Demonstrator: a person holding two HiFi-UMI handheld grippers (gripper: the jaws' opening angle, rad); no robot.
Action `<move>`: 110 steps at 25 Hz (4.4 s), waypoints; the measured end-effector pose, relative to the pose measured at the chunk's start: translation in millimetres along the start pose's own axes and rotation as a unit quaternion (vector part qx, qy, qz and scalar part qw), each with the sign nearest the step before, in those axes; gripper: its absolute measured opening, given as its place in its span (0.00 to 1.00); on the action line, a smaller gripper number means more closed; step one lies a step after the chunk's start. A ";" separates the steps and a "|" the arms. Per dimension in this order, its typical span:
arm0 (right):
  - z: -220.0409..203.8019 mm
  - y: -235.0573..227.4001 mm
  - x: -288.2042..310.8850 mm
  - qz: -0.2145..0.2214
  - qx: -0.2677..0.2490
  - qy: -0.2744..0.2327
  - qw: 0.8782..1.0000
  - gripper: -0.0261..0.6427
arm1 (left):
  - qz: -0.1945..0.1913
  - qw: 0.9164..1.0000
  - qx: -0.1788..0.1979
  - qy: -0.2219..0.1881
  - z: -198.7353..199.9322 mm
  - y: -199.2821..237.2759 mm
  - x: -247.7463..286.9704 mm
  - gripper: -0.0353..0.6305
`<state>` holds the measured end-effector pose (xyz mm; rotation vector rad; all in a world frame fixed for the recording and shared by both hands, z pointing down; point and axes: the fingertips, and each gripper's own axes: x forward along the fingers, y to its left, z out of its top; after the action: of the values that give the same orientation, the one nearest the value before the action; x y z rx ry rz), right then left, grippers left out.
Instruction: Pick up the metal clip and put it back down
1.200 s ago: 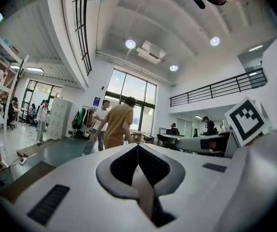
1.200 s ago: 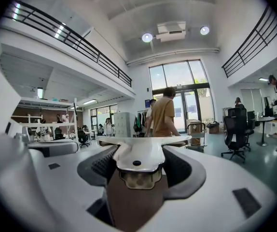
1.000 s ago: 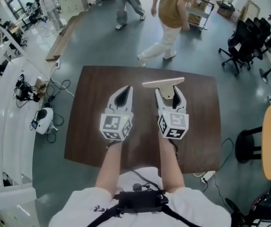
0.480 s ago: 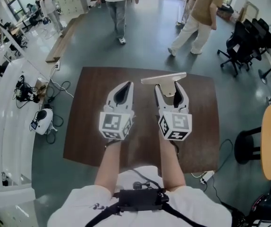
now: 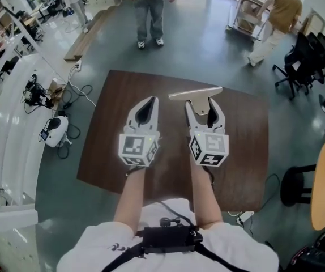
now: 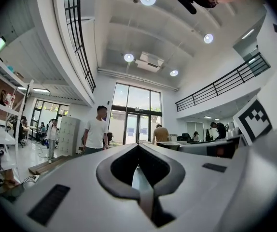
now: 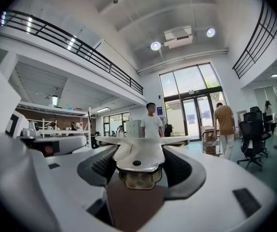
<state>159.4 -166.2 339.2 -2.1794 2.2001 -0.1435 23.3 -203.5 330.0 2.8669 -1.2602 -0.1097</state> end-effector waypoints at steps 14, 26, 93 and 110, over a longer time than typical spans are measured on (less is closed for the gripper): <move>-124.6 87.6 83.3 0.081 0.019 0.110 0.990 0.49 | 0.102 0.992 -0.025 0.071 -85.1 104.4 -47.7 0.07; -281.3 164.0 160.7 0.100 0.005 0.245 0.964 0.49 | 0.151 0.975 -0.083 0.141 -180.2 194.9 -83.8 0.07; 13.1 51.0 -26.1 0.093 -0.018 -0.071 0.993 0.05 | -0.007 1.000 0.006 0.008 -13.7 -8.6 -37.2 0.07; 12.1 130.1 -15.0 0.143 -0.013 -0.069 0.987 0.05 | 0.039 0.999 0.024 0.006 -0.7 27.3 -89.9 0.07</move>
<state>31.1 -150.7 314.3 -1.7951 2.4125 0.0441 -57.4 -155.8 337.1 2.8488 -1.3891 -0.0608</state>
